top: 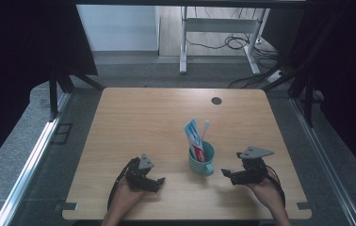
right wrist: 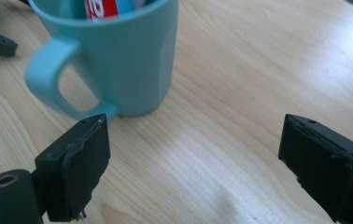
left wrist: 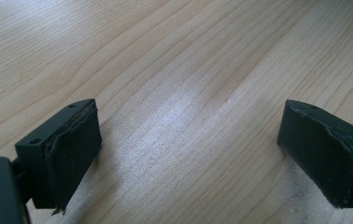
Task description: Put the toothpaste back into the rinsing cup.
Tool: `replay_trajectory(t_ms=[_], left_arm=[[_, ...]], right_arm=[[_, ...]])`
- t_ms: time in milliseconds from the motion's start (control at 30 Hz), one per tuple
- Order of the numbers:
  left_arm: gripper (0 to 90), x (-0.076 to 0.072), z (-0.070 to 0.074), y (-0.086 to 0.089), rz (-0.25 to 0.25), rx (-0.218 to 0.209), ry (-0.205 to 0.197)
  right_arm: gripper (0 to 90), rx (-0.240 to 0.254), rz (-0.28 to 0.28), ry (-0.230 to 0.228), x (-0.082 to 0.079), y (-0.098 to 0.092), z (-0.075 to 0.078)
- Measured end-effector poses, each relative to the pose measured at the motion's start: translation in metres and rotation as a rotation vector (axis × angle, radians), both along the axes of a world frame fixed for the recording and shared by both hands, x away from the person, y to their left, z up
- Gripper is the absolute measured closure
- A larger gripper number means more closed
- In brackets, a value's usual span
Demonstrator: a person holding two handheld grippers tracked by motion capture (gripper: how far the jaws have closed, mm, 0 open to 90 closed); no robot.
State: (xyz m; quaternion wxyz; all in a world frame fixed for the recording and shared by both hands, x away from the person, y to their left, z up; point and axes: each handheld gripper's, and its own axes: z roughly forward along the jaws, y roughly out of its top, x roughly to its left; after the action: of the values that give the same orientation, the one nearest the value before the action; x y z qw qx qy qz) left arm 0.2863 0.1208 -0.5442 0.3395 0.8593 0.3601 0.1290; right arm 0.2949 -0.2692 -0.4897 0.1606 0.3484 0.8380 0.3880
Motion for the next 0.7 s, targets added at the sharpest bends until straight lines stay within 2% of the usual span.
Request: replay_trajectory(t_ms=[200, 700], left_arm=[[6.1, 0.000, 0.000, 0.000, 0.000, 0.000, 0.000], [6.1, 0.000, 0.000, 0.000, 0.000, 0.000, 0.000]], right_arm=[[9.0, -0.005, -0.006, 0.019, -0.003, -0.006, -0.016], [9.3, -0.023, -0.014, 0.062, -0.009, -0.012, -0.042]])
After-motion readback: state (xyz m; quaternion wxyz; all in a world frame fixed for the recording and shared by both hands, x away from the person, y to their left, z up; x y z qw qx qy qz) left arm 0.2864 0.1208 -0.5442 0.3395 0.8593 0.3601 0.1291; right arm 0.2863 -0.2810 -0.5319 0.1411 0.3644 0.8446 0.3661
